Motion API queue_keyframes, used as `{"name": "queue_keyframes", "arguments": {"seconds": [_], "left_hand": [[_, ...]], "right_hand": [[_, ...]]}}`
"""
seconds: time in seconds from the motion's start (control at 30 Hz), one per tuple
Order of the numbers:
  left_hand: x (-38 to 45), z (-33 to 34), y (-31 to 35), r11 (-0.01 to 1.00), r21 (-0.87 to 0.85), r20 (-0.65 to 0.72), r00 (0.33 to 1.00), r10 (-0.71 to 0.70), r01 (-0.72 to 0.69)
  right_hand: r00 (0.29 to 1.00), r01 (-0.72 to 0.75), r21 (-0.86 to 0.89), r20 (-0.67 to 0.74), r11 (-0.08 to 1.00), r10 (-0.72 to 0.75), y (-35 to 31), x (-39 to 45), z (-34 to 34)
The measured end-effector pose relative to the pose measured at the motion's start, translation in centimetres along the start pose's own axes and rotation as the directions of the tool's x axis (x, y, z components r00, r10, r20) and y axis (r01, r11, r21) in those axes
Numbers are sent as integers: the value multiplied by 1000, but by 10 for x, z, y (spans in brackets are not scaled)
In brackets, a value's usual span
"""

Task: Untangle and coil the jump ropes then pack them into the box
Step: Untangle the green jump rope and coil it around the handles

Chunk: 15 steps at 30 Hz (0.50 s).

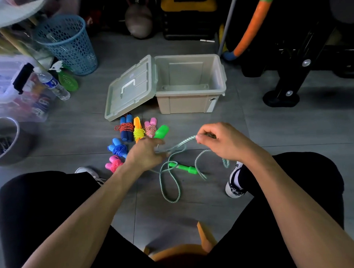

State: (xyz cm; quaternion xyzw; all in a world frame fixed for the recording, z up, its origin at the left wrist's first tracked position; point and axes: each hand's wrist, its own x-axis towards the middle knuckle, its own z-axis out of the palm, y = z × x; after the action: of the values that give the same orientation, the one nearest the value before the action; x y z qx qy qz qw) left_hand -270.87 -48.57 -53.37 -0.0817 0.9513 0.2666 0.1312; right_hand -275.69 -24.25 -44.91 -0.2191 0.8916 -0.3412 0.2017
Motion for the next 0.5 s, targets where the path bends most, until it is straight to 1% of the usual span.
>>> {"name": "queue_keyframes", "arguments": {"seconds": [0.03, 0.07, 0.1, 0.13, 0.17, 0.2, 0.23, 0.3, 0.37, 0.4, 0.43, 0.47, 0.5], "left_hand": [[-3, -2, 12, 987, -73, -40, 989, 139, -142], [-6, -3, 24, 957, -116, -88, 962, 257, -266], [-8, -2, 34, 924, -127, -134, 929, 345, -362], [-10, -1, 42, 896, -123, -178, 898, 403, -427], [-11, 0, 47, 882, -112, -216, 878, 427, -457], [-11, 0, 48, 887, -89, -246, 873, 422, -454], [-10, -1, 47, 909, -46, -264, 883, 389, -414], [-6, -3, 37, 966, 88, -232, 938, 256, -242], [-1, -7, 20, 979, 204, -140, 990, 13, 16], [0, -9, 14, 965, 223, -94, 989, -118, 136], [-1, -9, 8, 949, 223, -52, 975, -215, 221], [-1, -9, 5, 943, 214, -26, 966, -256, 256], [-2, -8, 6, 949, 197, -10, 969, -248, 246]], "right_hand": [[1000, 7, -6, 12, 1000, -7, -1, 1, 1], [1000, 14, -10, 23, 1000, -13, -1, 2, 3], [999, 19, -13, 30, 1000, -19, -2, 3, 5], [999, 23, -18, 35, 1000, -23, -4, 4, 7], [999, 24, -29, 41, 999, -23, -6, 4, 9], [999, 24, -40, 45, 999, -23, -7, 4, 10], [999, 22, -47, 45, 999, -20, -8, 3, 10], [1000, 13, -43, 29, 999, -12, -8, 2, 5], [1000, -4, -31, 9, 1000, 4, -6, 0, 0], [1000, -13, -36, 11, 999, 13, -5, 0, -1], [1000, -19, -49, 24, 999, 20, -5, 0, 0], [999, -22, -65, 44, 998, 25, -5, 0, 1], [998, -25, -77, 61, 997, 30, -5, 0, 3]]}}
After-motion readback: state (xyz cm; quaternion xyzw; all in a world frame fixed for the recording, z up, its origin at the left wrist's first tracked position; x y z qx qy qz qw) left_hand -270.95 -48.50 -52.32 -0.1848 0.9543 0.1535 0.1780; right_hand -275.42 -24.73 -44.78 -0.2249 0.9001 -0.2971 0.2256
